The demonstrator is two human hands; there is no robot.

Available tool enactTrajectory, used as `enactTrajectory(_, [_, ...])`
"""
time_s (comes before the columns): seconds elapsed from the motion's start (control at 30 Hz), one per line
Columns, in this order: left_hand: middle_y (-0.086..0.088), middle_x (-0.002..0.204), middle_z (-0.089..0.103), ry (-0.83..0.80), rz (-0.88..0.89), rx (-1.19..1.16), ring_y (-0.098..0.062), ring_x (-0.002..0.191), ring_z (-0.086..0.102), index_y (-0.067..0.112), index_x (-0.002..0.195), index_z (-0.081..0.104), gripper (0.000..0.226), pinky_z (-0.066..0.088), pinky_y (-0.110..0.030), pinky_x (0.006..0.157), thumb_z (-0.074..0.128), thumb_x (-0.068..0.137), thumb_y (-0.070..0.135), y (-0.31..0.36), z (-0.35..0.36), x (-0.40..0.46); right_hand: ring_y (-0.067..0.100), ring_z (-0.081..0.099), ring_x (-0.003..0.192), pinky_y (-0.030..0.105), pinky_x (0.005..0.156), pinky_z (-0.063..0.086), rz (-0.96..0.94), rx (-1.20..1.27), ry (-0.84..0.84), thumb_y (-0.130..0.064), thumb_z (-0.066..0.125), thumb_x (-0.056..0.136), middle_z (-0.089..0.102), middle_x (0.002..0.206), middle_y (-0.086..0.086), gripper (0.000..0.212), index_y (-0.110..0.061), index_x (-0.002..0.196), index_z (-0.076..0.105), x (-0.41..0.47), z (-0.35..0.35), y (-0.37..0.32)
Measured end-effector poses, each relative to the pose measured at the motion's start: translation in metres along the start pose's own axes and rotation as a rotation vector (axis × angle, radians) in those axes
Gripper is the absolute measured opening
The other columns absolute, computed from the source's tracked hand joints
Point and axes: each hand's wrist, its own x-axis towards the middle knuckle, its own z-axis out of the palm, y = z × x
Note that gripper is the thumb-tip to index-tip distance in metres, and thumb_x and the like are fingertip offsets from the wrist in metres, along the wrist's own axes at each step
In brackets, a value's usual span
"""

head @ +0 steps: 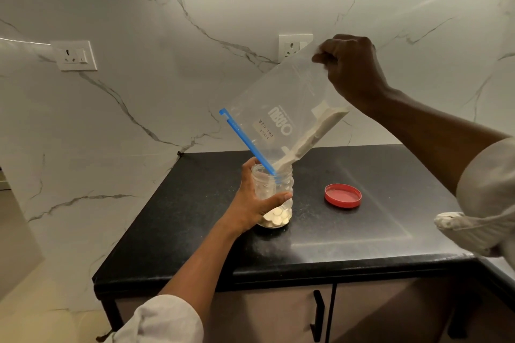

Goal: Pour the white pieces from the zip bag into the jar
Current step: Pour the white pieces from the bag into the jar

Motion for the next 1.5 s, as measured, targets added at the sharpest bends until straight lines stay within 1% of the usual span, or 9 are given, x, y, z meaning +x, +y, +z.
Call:
enactTrajectory(0.1, [0.020,0.135,0.038,0.008,0.008,0.000,0.003,0.123,0.047,0.056,0.131,0.015,0.095,0.040,-0.023,0.099,0.083,0.065,0.057,0.0015,-0.0005,-0.0006,0.028,0.066,0.079,0.044,0.076,0.053,0.033,0.018,0.022,-0.013,0.061,0.092,0.071,0.088,0.016,0.019,0.002,0.093,0.072,-0.0005,0.0023,0.0019])
enactTrajectory(0.2, [0.017,0.136,0.040,-0.003,0.006,-0.012,-0.001,0.124,0.049,0.055,0.132,0.015,0.096,0.042,-0.027,0.102,0.083,0.064,0.057,0.0002,-0.0007,0.0003,0.027,0.066,0.078,0.041,0.074,0.053,0.030,0.011,0.007,-0.014,0.062,0.093,0.071,0.087,0.015,0.019,0.001,0.093,0.072,-0.0014,0.0026,0.0032])
enactTrajectory(0.33, [0.026,0.131,0.038,-0.006,-0.014,-0.009,0.001,0.122,0.048,0.058,0.129,0.016,0.094,0.040,-0.025,0.099,0.084,0.065,0.055,0.0003,-0.0013,0.0003,0.027,0.065,0.077,0.041,0.074,0.053,0.033,0.001,0.034,-0.014,0.062,0.092,0.071,0.087,0.015,0.019,0.002,0.093,0.072,0.0004,0.0016,0.0052])
enactTrajectory(0.5, [0.021,0.134,0.040,-0.007,-0.007,0.000,0.004,0.121,0.050,0.056,0.131,0.014,0.095,0.042,-0.027,0.102,0.084,0.066,0.055,-0.0004,-0.0009,0.0007,0.027,0.066,0.077,0.043,0.075,0.054,0.014,0.002,0.002,-0.014,0.061,0.093,0.071,0.086,0.016,0.019,0.003,0.094,0.072,-0.0020,0.0026,0.0050])
enactTrajectory(0.8, [0.015,0.138,0.036,-0.003,-0.001,0.013,-0.006,0.127,0.046,0.057,0.129,0.015,0.093,0.040,-0.033,0.106,0.083,0.066,0.056,0.0015,-0.0013,0.0000,0.027,0.066,0.077,0.041,0.075,0.054,0.023,0.013,0.045,-0.013,0.063,0.092,0.071,0.086,0.016,0.018,0.003,0.094,0.072,0.0013,0.0017,0.0049])
enactTrajectory(1.03, [0.027,0.129,0.040,-0.004,-0.015,-0.001,0.013,0.115,0.049,0.060,0.126,0.016,0.091,0.041,-0.019,0.095,0.084,0.067,0.052,0.0014,-0.0011,0.0003,0.028,0.066,0.077,0.042,0.076,0.054,0.023,0.039,0.063,-0.014,0.063,0.092,0.071,0.087,0.017,0.019,0.003,0.095,0.072,0.0001,0.0020,0.0045])
enactTrajectory(1.3, [0.028,0.128,0.039,-0.003,-0.030,-0.015,0.017,0.113,0.048,0.060,0.125,0.018,0.089,0.041,-0.011,0.087,0.085,0.069,0.047,0.0028,-0.0016,-0.0014,0.030,0.065,0.076,0.044,0.074,0.053,0.044,0.038,0.060,-0.014,0.063,0.091,0.071,0.085,0.017,0.020,0.003,0.093,0.072,0.0004,0.0023,0.0061])
enactTrajectory(1.4, [0.037,0.123,0.037,-0.009,-0.027,-0.001,0.020,0.112,0.046,0.062,0.123,0.016,0.088,0.042,-0.003,0.080,0.084,0.070,0.047,0.0043,-0.0026,-0.0021,0.028,0.065,0.074,0.041,0.073,0.054,0.011,0.014,0.036,-0.014,0.064,0.091,0.071,0.084,0.016,0.019,0.003,0.092,0.072,-0.0008,0.0031,0.0043])
enactTrajectory(1.5, [0.029,0.129,0.038,-0.006,-0.038,-0.010,0.013,0.116,0.048,0.061,0.124,0.016,0.088,0.040,-0.009,0.086,0.084,0.070,0.048,0.0054,-0.0023,-0.0022,0.028,0.065,0.074,0.040,0.073,0.054,0.025,0.026,0.070,-0.013,0.064,0.091,0.070,0.083,0.017,0.018,0.004,0.091,0.072,0.0011,0.0038,0.0045])
